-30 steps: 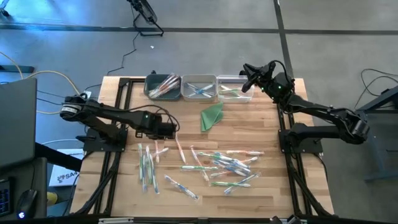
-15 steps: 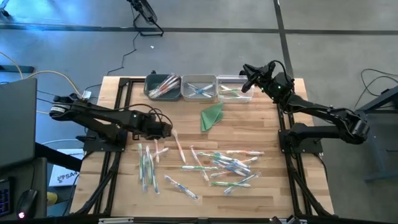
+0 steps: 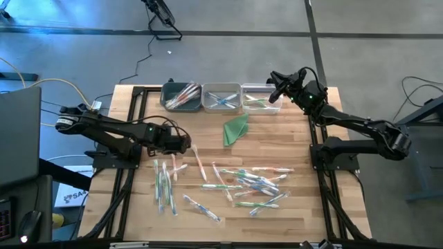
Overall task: Pick & Place Toothbrushes
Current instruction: Put the orange toothbrush into the dark blue bin
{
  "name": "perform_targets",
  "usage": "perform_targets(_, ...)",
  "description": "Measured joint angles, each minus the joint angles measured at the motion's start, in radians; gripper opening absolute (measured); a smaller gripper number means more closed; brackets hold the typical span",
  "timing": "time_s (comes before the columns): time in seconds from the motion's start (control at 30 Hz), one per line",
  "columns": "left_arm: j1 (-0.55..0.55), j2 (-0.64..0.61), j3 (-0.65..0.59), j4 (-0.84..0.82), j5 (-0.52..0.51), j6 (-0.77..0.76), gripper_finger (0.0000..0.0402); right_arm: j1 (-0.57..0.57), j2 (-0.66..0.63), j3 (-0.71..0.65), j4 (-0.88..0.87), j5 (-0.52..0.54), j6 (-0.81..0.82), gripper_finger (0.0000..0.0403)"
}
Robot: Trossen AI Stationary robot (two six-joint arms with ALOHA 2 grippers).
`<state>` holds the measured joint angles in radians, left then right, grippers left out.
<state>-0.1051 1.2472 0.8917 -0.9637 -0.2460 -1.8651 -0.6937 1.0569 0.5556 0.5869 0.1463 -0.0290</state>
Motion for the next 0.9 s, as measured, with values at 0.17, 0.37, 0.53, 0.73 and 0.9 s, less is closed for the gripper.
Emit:
perform_targets(0.17,0.0,0.0,0.0,-0.063,0.042,-0.076,0.0071,0.0,0.0,0.0,-0.013,-0.003,-0.002,0.0034)
perform_targets(0.37,0.0,0.0,0.0,-0.058,0.042,-0.073,0.0128,0.0,0.0,0.0,-0.045,-0.026,0.002,0.0034)
perform_targets(0.53,0.0,0.0,0.0,-0.055,0.042,-0.071,0.0134,0.0,0.0,0.0,-0.046,-0.026,0.002,0.0034)
perform_targets(0.73,0.0,0.0,0.0,-0.054,0.042,-0.07,0.0134,0.0,0.0,0.0,-0.046,-0.026,0.002,0.0034)
perform_targets(0.9,0.0,0.0,0.0,-0.06,0.042,-0.07,0.0134,0.0,0.0,0.0,-0.065,-0.027,0.002,0.0034)
